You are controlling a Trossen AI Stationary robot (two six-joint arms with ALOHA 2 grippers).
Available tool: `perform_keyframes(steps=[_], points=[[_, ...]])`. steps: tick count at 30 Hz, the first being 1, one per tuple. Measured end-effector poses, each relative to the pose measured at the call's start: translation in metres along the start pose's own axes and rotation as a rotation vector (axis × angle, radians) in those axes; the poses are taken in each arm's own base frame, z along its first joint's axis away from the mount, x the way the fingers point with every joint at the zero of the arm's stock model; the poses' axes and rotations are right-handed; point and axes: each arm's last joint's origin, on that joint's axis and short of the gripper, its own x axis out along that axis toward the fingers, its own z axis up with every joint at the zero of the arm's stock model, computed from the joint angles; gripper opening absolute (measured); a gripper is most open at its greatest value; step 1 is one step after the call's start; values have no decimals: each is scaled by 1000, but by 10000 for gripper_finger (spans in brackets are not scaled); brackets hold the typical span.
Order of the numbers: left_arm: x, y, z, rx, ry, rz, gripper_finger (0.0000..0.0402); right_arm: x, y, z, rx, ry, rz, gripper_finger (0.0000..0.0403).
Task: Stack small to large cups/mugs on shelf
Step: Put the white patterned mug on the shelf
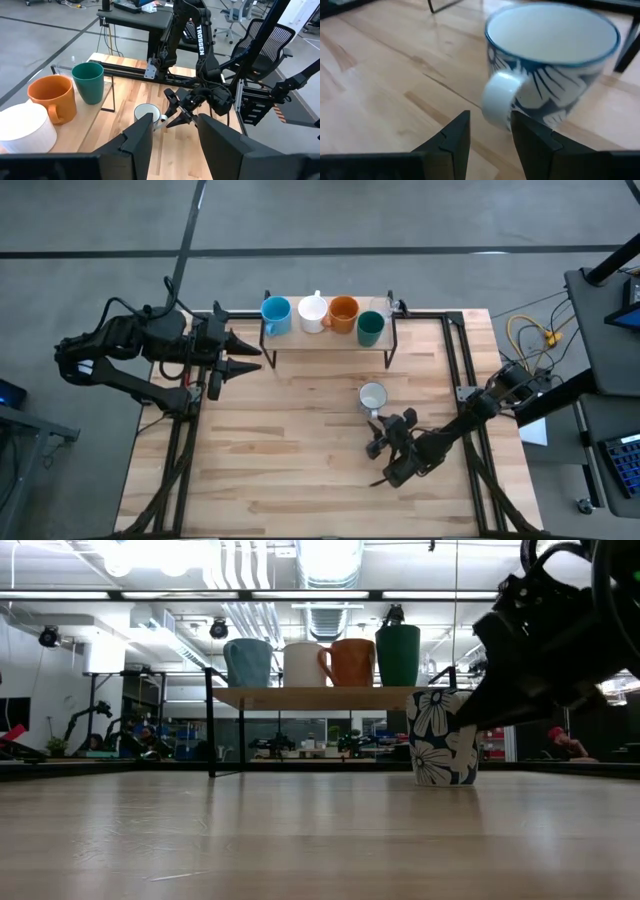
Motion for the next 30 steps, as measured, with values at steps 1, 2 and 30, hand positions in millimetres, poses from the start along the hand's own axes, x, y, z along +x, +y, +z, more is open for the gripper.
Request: perform_keyframes(steps=[1,2,30], points=[[0,0,0,0,0,0,141,0,2,1,1,-11,1,134],[0,0,0,0,0,0,141,-1,3,3,-4,-20,3,134],[5,0,0,8,12,1,141,1,24,16,-13,-65,65,127]])
